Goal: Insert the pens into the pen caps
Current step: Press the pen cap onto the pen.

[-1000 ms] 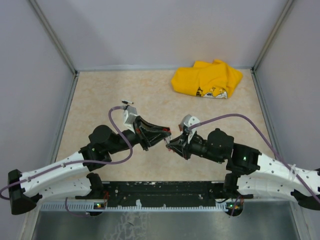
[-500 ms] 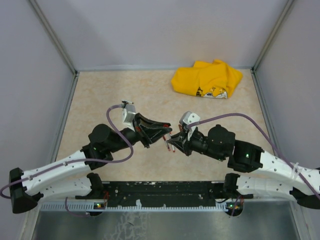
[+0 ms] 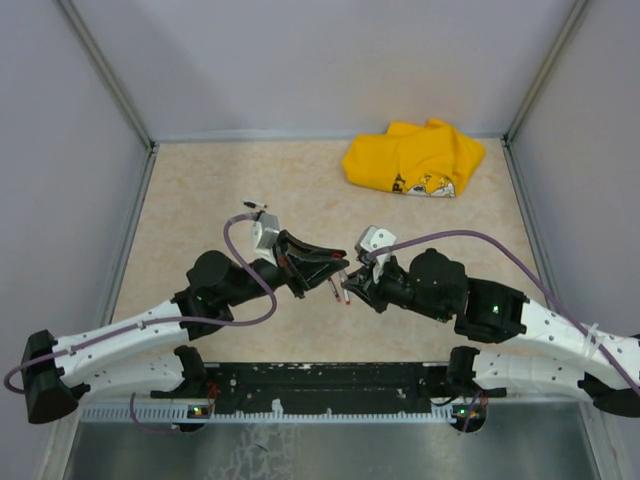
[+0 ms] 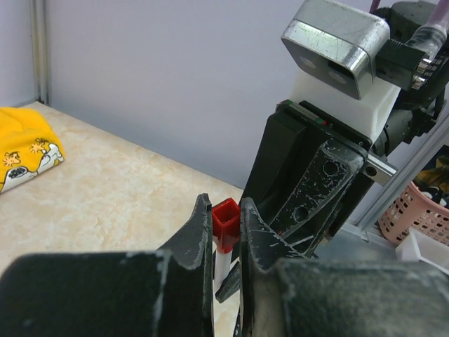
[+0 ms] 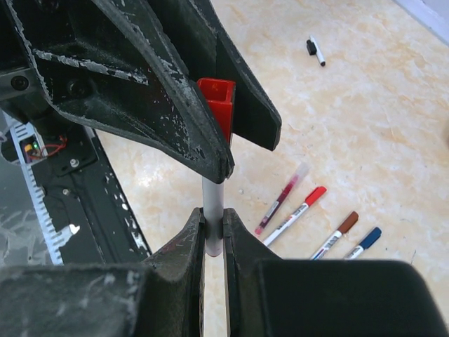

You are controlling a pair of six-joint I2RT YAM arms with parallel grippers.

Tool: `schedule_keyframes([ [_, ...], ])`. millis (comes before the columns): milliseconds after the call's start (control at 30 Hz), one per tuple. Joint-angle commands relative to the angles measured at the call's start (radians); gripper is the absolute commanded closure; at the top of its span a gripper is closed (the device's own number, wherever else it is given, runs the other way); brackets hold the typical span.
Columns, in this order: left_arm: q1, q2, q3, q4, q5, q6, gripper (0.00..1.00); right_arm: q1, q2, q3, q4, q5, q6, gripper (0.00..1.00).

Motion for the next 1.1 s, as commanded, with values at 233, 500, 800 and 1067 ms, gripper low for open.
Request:
schedule_keyframes([
  [233, -0.036, 0.136, -0.162, -0.466, 0.210, 0.001, 1.00, -0.022, -0.053, 0.192, 0.664, 0.165, -0.033, 1.00],
  [500, -0.037, 0.132, -0.167, -0.458, 0.204, 0.000, 1.00, -0.023, -0.052, 0.194, 0.630, 0.162, -0.035, 1.00],
  [800, -0.036, 0.072, -0.111, -0.501, 0.168, 0.002, 1.00, -0.022, -0.138, 0.019, 0.573, 0.137, 0.057, 1.00],
  [1067, -0.037, 0.026, -0.055, -0.529, 0.124, 0.008, 1.00, -0.022, -0.187, -0.096, 0.507, 0.091, 0.126, 1.00],
])
